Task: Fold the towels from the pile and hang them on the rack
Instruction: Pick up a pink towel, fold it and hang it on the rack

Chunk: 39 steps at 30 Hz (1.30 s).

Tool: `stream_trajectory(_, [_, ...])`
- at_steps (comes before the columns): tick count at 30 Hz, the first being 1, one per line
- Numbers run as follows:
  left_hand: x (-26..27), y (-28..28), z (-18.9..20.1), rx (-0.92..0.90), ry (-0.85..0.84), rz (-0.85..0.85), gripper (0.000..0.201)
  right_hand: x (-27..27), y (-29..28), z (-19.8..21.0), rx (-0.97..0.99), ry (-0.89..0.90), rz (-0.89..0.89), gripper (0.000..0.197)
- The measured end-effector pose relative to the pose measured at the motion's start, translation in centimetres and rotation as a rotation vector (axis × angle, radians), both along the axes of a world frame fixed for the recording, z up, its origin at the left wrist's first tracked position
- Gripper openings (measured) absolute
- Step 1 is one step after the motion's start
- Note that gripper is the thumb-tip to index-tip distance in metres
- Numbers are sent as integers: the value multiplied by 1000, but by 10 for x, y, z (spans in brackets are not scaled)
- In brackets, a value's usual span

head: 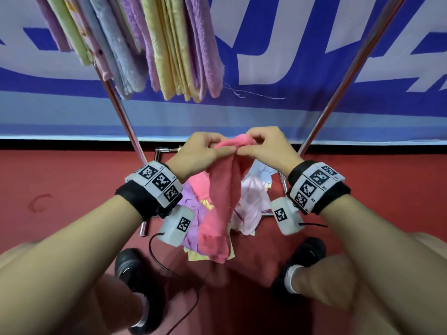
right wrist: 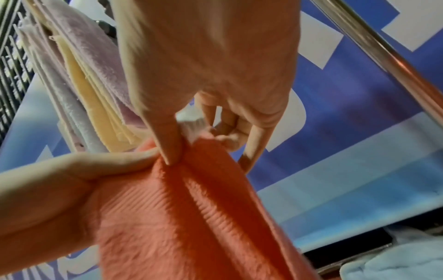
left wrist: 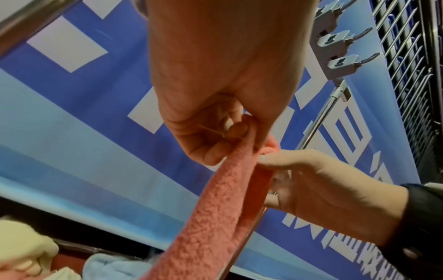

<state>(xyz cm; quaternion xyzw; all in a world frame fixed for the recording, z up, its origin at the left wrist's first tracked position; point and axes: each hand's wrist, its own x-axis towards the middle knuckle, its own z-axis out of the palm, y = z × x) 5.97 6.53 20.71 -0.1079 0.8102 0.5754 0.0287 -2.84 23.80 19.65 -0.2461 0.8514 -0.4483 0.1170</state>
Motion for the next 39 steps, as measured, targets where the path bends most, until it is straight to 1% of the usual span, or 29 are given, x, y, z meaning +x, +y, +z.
stream_trajectory(2, [-3, -10, 2, 5, 39, 70, 9, -3, -5, -2, 18, 1, -11, 20])
stream_trajectory(3, [-3, -14, 4, 26, 55, 101, 8, -2, -7, -3, 16, -28, -1, 25])
stream_trajectory(5, [-3, -19, 7, 114, 68, 160, 16, -2, -7, -4, 25, -96, 51, 40])
stream_trajectory(6, [-3, -20, 7, 178, 68, 188, 20, -1, -7, -6, 52, -105, 80, 44])
stream_trajectory(8, [-2, -22, 7, 240, 67, 222, 23, 1, -4, -5, 104, -66, 93, 41])
stream_trajectory(11, [0, -21, 8, 159, 55, 212, 31, 6, -2, -2, 83, 13, 46, 25])
stream_trajectory(13, [2, -19, 8, 93, 44, 178, 35, 10, -1, 1, 45, 47, 14, 11])
stream_trajectory(15, [6, -13, 10, 47, 25, 133, 36, 13, -2, 3, 41, 62, 17, 4])
stream_trajectory(16, [7, -11, 11, 55, 25, 117, 34, 14, -3, 5, 52, 57, 42, 4])
stream_trajectory(18, [10, -7, 13, 83, 36, 101, 28, 13, -2, 8, 104, 29, 94, 16])
stream_trajectory(20, [10, -5, 14, 30, 34, 78, 20, 13, -1, 10, 134, -2, 118, 32])
stream_trajectory(21, [8, -5, 11, -32, 32, 55, 23, 13, 0, 10, 136, -3, 124, 36])
stream_trajectory(22, [7, -6, 8, -93, 31, 43, 33, 13, 0, 11, 133, 5, 129, 37])
stream_trajectory(23, [7, -8, 5, -140, 36, 43, 36, 13, 0, 11, 132, 17, 131, 34])
stream_trajectory(25, [6, -11, 2, -183, 78, 53, 27, 13, 0, 11, 159, 50, 130, 31])
stream_trajectory(27, [6, -16, 1, -198, 137, 61, 15, 14, 2, 8, 279, 131, 158, 32])
stream_trajectory(29, [7, -22, 2, -234, 196, 110, 9, 15, 6, 3, 501, 213, 203, 30])
stream_trajectory(30, [8, -25, 1, -256, 227, 146, 9, 16, 6, 1, 596, 212, 206, 32])
stream_trajectory(31, [8, -28, -1, -274, 245, 166, 11, 16, 7, 0, 625, 191, 192, 32])
stream_trajectory(32, [8, -30, -3, -280, 252, 159, 11, 14, 6, -1, 594, 141, 152, 26])
stream_trajectory(33, [9, -31, -5, -274, 240, 141, 9, 11, 4, -3, 512, 90, 96, 18])
stream_trajectory(34, [11, -31, -8, -270, 218, 117, 7, 10, 0, -1, 418, 41, 27, 19])
stream_trajectory(36, [12, -27, -15, -341, 198, 78, 9, 12, -9, 4, 217, -78, -78, 29])
stream_trajectory(37, [12, -24, -18, -381, 204, 66, 11, 13, -14, 8, 99, -156, -110, 30])
stream_trajectory(39, [12, -19, -23, -387, 220, 61, 15, 21, -20, 19, -113, -362, -139, 31])
